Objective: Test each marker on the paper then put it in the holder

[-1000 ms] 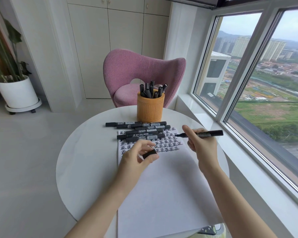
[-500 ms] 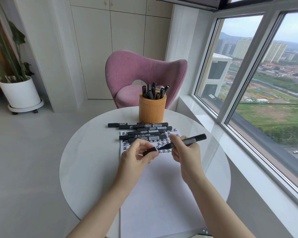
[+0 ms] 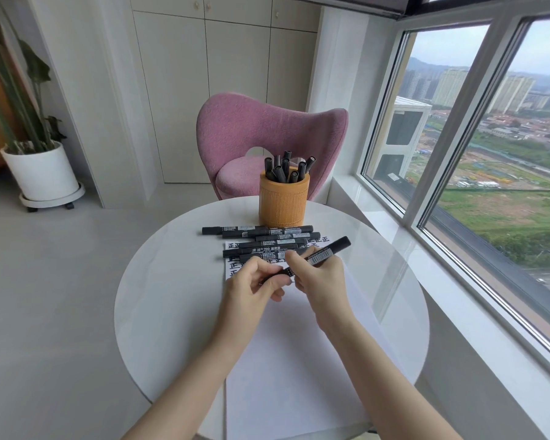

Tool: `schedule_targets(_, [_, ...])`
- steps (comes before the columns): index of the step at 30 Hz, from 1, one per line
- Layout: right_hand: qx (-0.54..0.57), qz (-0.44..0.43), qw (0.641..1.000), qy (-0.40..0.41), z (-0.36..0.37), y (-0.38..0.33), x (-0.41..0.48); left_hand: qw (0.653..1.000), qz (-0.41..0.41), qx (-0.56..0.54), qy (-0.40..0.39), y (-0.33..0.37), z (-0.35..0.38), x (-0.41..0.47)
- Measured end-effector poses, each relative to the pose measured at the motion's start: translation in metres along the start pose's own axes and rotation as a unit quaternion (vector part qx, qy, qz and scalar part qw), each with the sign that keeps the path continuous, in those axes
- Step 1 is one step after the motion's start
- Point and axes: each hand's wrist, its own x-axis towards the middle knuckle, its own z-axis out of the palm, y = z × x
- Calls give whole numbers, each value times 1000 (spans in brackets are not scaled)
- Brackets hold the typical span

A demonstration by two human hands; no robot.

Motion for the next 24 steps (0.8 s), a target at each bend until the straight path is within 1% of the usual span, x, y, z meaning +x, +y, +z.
schedule_targets(5, [-1, 4, 1000, -23, 1, 2, 0, 1000, 5, 13, 1, -3, -3, -1])
schedule_targets(11, [-18, 64, 996, -54, -7, 0, 5, 998, 31, 48, 23, -1, -2, 1])
schedule_targets(14, [-28, 71, 997, 0, -16, 2, 5, 995, 45, 54, 65, -1, -5, 3])
schedule_targets(17, [-58, 29, 995, 70, -22, 9, 3, 991, 55, 35, 115, 4, -14, 10])
schedule_targets(20, [-96, 6, 993, 69, -22, 19, 2, 986, 77, 42, 144, 20, -23, 26])
schedule_targets(24, [-130, 3, 989, 64, -20, 27, 3, 972, 137, 93, 168, 53, -32, 69])
